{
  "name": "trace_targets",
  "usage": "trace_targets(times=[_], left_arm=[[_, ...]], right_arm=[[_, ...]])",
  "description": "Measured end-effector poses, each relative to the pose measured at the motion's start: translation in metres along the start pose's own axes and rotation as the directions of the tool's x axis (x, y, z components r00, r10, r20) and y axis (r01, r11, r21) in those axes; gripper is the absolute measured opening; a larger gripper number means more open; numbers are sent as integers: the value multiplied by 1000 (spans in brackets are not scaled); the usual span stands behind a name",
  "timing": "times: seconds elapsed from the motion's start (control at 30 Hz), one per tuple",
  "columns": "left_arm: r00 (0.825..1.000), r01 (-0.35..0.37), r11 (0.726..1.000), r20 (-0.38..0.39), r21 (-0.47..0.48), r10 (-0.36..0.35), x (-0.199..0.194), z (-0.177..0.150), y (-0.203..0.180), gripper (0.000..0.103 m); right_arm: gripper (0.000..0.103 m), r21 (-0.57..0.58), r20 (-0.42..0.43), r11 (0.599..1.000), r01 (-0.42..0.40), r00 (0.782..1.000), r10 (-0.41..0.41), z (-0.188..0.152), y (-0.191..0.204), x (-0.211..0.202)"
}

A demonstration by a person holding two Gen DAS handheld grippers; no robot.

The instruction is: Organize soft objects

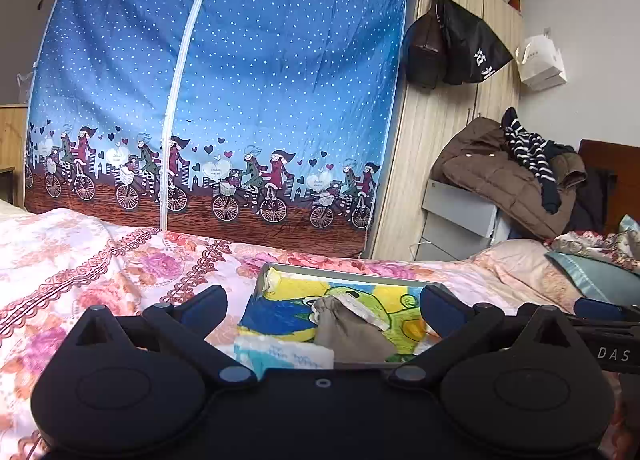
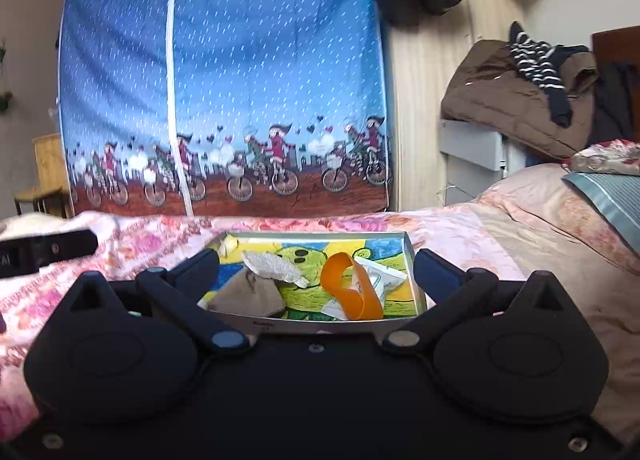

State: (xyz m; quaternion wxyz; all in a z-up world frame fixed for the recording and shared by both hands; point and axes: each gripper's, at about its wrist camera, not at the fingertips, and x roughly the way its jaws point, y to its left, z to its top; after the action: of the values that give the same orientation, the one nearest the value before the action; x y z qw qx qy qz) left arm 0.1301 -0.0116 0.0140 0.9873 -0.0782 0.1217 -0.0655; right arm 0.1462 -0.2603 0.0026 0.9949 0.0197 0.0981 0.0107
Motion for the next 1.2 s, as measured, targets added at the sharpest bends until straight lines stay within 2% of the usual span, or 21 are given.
trace_targets(times=[0.27,0.53,0.8,0.93,1.2], left_arm=[[1000,16,1000,-1,24,-16,-53,-7,-1,102],[997,28,998,-73,-54,-32,-85,-24,8,102],[994,15,1000,-106,16,-13,-92,-41,11,102],[992,1,1000,-127,-17,-3,-87,-44,17,102],[991,-28,999,-133,34,32,-79,-48,13,102]], right_arm=[[103,48,-7,999,23,1000,-23,-19,10,-66],[103,76,-102,995,71,993,-63,-39,21,-99],[103,51,-130,986,159,980,-151,-48,25,-99],[103,42,-162,986,160,975,-151,-52,27,-93],[103,3,-197,987,162,967,-158,-55,34,-90]])
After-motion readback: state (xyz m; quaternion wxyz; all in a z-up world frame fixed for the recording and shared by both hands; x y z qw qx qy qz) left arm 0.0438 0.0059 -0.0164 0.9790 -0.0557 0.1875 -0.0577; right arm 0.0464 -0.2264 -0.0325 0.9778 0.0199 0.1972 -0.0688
